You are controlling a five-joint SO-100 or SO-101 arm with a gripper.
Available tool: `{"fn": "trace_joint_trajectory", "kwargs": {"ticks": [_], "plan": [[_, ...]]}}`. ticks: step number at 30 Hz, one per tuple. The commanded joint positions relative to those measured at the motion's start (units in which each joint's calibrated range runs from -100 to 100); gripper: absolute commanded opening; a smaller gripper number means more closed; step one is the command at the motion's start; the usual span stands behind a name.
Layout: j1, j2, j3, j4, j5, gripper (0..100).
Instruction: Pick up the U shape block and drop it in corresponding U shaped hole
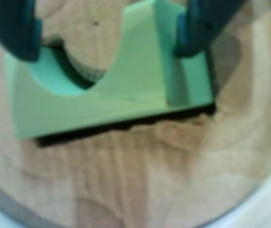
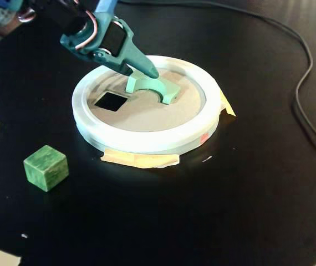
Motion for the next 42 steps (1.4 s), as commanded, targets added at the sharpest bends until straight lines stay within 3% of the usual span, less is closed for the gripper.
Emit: {"fn": "trace_joint_trajectory", "kwargs": {"ticks": [1,13,26,30,42], "plan": [[3.3,-2.9,-0.4,-3.9,0.0,47],[3.9,0.0,9.0,-27.1,0.0,47],[8.0,3.7,10.1,-27.9,-0.3,47],[9.0,4.6,10.3,-27.9,-3.3,47],[7.7,-6.8,16.8,-26.7,-3.6,47]]}}
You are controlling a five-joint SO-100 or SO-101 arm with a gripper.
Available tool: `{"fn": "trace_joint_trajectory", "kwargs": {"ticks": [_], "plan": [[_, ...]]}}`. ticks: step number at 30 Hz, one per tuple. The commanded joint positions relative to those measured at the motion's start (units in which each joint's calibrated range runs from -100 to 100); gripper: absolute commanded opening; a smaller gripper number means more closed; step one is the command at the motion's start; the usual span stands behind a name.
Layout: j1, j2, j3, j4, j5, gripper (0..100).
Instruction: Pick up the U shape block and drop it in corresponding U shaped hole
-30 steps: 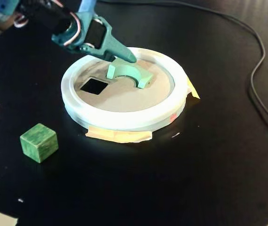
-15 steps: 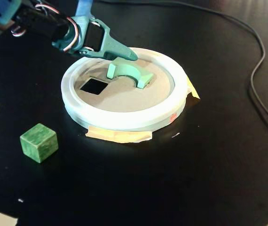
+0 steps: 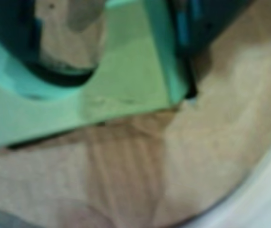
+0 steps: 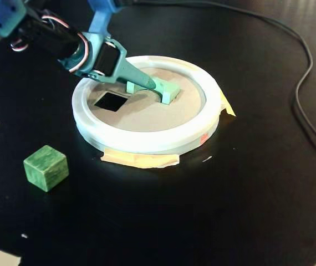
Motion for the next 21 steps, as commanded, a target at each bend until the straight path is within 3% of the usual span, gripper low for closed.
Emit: {"fn": "trace_joint_trajectory", "kwargs": {"ticks": [1,15,21], "plan": [[7.7,-12.1,5.2,-1.8,-0.2,47],[9.1,-39.5,24.0,-1.7,0.5,47],[15.1,-40.0,23.5,-1.8,7.5,47]]}}
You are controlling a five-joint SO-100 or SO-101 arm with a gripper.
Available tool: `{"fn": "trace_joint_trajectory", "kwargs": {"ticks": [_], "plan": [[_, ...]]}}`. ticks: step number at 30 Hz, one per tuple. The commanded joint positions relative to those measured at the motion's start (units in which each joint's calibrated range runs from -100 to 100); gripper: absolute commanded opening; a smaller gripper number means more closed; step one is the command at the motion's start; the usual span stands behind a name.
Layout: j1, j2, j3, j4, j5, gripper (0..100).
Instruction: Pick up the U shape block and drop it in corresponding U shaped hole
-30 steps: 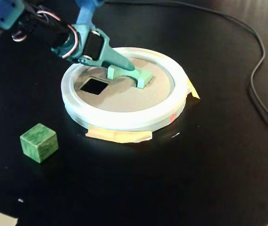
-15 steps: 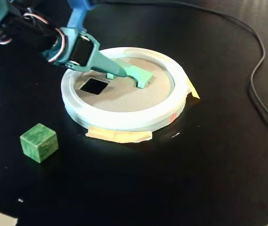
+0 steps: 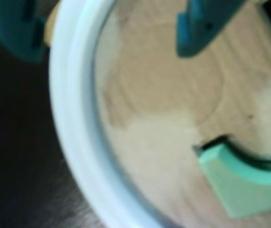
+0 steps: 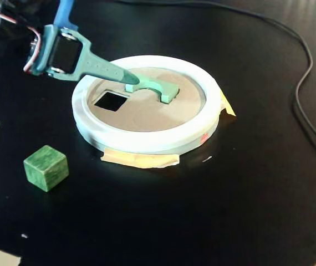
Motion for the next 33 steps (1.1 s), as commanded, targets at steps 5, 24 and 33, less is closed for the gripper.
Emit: {"fn": "trace_joint_trajectory", "kwargs": {"ticks": [5,24,33], "plan": [[17.4,-10.3,-0.6,-1.6,11.0,47],[33.5,-38.5,2.3,52.8,29.1,47],[34.3,-48.2,2.2,76.4,29.2,45]]}}
